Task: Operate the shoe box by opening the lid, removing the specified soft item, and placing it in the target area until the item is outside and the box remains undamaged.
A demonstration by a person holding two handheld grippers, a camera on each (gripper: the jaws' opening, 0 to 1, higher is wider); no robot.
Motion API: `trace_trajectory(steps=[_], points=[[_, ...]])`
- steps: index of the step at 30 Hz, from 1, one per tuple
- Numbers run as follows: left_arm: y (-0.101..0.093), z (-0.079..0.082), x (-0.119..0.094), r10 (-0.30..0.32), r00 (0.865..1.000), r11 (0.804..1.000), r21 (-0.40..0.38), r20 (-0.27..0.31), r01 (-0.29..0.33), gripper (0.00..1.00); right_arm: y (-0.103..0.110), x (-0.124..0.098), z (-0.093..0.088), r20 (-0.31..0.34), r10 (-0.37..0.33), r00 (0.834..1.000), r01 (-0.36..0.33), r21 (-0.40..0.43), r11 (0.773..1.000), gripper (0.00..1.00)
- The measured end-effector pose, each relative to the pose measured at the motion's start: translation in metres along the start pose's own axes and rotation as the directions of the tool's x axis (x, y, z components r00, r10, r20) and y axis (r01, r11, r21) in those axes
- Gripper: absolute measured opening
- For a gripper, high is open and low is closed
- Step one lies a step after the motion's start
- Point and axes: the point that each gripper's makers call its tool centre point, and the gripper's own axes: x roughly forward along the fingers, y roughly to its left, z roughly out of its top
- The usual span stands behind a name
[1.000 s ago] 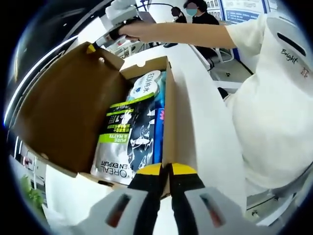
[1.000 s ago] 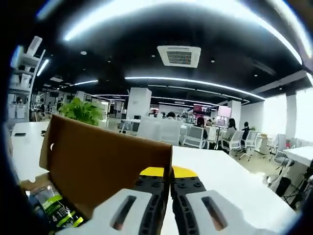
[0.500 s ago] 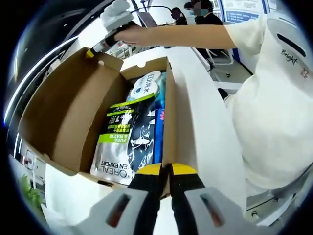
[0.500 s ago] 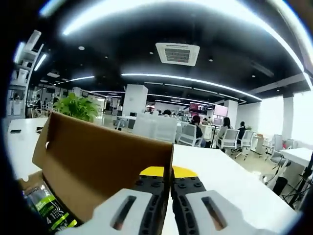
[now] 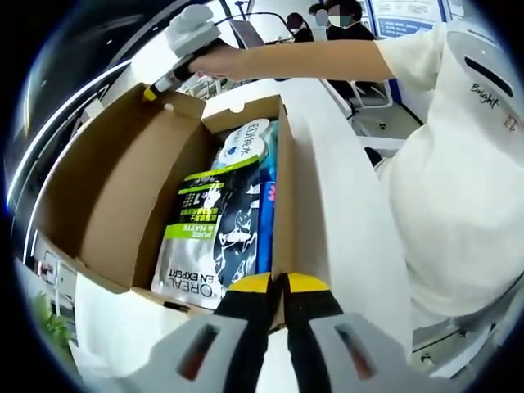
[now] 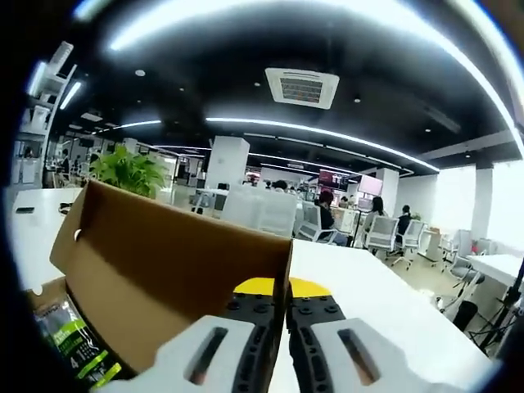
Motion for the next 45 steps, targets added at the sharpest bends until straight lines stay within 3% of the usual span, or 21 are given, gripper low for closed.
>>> trace_trajectory(steps=[2,5,8,15,16,23,27,32,39,45], points=[[0.0,0.0,0.0,0.0,1.0,1.0,-0.001,0.001,0.0,0.04,0.0,0.003,-0.003,-0.019,0.02,1.0,-0.019,0.044,0.999,0.0],[0.0,0.0,0.0,-0.002,1.0,1.0,0.003,0.003,0.002,0.04,0.001,0.012,-0.012,-0.103,0.068,0.992,-0.054,0.137,0.989,0.0],[0.0,0.0,0.0,-0.003,1.0,1.0,0.002,0.007,0.003,0.04,0.001,0.02,-0.016,-0.128,0.044,0.991,-0.036,0.067,0.997,0.0],[0.0,0.0,0.0,-0.005,1.0,1.0,0.002,0.009,0.005,0.04,0.0,0.028,-0.026,-0.166,0.079,0.983,-0.062,0.104,0.993,0.0],[0.0,0.0,0.0,-0.005,1.0,1.0,0.004,0.011,0.005,0.04,0.002,0.03,-0.031,-0.198,0.096,0.976,-0.066,0.153,0.986,0.0],[0.0,0.0,0.0,-0.005,1.0,1.0,-0.002,0.008,0.005,0.04,0.005,0.04,-0.043,-0.258,0.079,0.963,-0.055,0.1,0.994,0.0],[-0.001,-0.001,0.002,-0.012,1.0,1.0,-0.013,0.015,0.012,0.04,0.005,0.046,-0.054,-0.303,0.095,0.948,-0.059,0.128,0.99,0.0],[-0.001,-0.001,0.005,-0.012,1.0,1.0,-0.007,0.004,0.012,0.05,0.007,0.049,-0.061,-0.323,0.081,0.943,-0.057,0.084,0.995,0.0],[-0.002,-0.001,0.004,-0.05,0.999,0.998,-0.039,-0.012,0.049,0.03,0.009,0.054,-0.073,-0.345,0.098,0.934,-0.068,0.098,0.993,0.0],[-0.003,-0.002,0.004,-0.173,0.984,0.98,-0.112,-0.045,0.167,0.01,0.01,0.06,-0.086,-0.378,0.116,0.919,-0.072,0.128,0.989,0.0]])
